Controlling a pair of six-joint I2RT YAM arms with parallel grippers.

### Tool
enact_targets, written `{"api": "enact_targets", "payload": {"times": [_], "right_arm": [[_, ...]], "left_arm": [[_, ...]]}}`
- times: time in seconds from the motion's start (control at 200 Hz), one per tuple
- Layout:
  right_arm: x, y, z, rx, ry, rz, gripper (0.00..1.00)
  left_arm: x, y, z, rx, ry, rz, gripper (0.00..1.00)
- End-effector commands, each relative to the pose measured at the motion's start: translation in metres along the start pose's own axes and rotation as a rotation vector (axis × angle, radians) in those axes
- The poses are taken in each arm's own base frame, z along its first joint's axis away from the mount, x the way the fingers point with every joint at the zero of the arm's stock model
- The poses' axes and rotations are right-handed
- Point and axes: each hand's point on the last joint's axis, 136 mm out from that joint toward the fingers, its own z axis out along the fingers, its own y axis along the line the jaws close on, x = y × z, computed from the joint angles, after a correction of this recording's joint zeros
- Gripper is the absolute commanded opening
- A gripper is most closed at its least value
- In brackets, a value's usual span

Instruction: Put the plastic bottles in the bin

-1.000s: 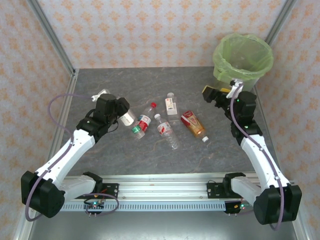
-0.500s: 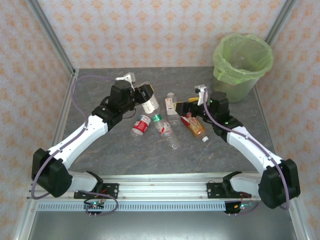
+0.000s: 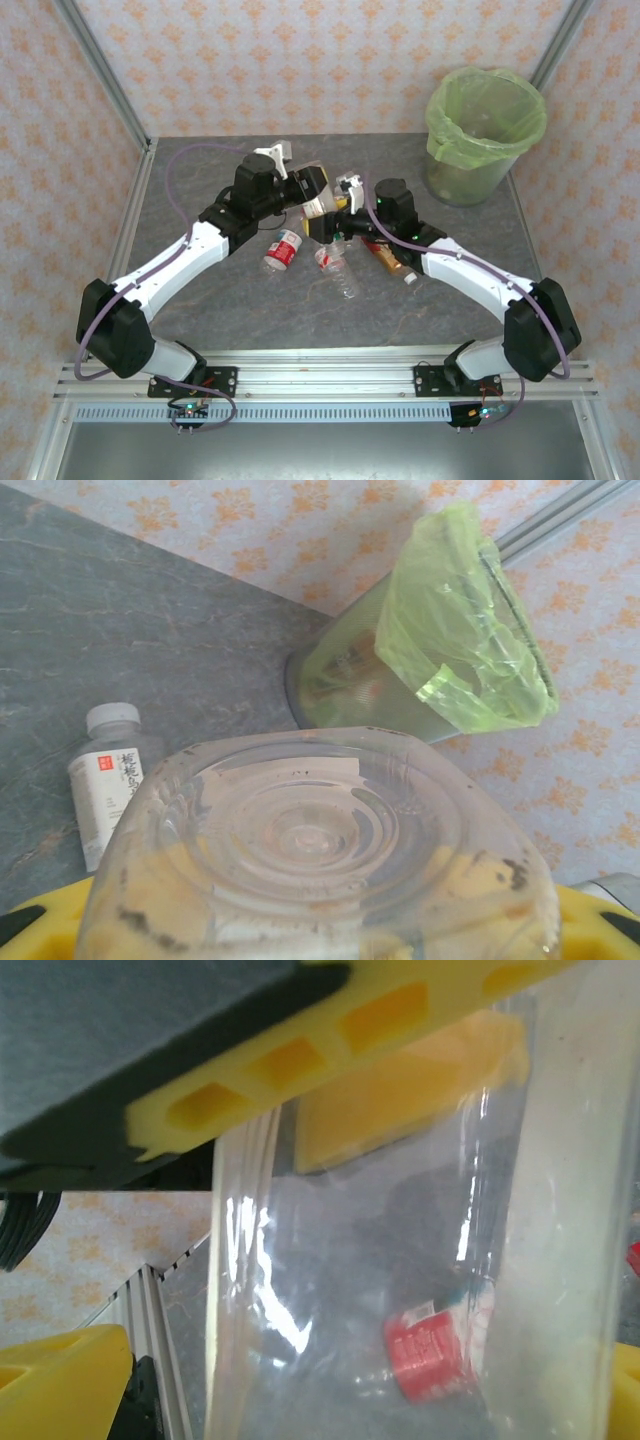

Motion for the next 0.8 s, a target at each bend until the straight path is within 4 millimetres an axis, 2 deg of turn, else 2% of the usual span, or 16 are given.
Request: {"api": "enact_targets", "payload": {"times": [0.0,0.245,0.45,0.54,0.58,0.656,0.716,0.796], "right_arm": [[-0.028,0.000,-0.001,0.029,-0.098,-0.027,0.95],[-0.029,-0.001,0.002,0.022,-0.117,0.005,0.80],[-0.028,-0.006,0.003,0.040,-0.115,0.030,0.57],[-0.026,-0.010,0.003,0.060,-0.112,0.034,0.54],[-0.025,-0.011,0.001,0.070,-0.117,0.031,0.49],[-0.026,-0.012,-0.002,0.083,-0.128,0.024,0.29],[-0.026,-0.012,-0.003,0.086,-0.130,0.018,0.19],[-0.025,-0.012,-0.004,0.091,-0.131,0.010,0.12]], "left_arm": [[-0.010,-0.026,-0.004,0.084,-0.026,0.028,0.42],[-0.005,-0.025,0.000,0.094,-0.004,0.023,0.42],[-0.003,-0.022,0.002,0.075,0.006,0.022,0.42],[-0.003,-0.021,0.003,0.070,0.008,0.022,0.42],[-0.003,-0.020,0.002,0.066,0.005,0.023,0.43],[-0.002,-0.018,0.002,0.055,0.007,0.022,0.43],[-0.002,-0.016,0.002,0.043,0.008,0.020,0.48],[-0.003,-0.014,0.001,0.040,0.005,0.012,0.64]]}}
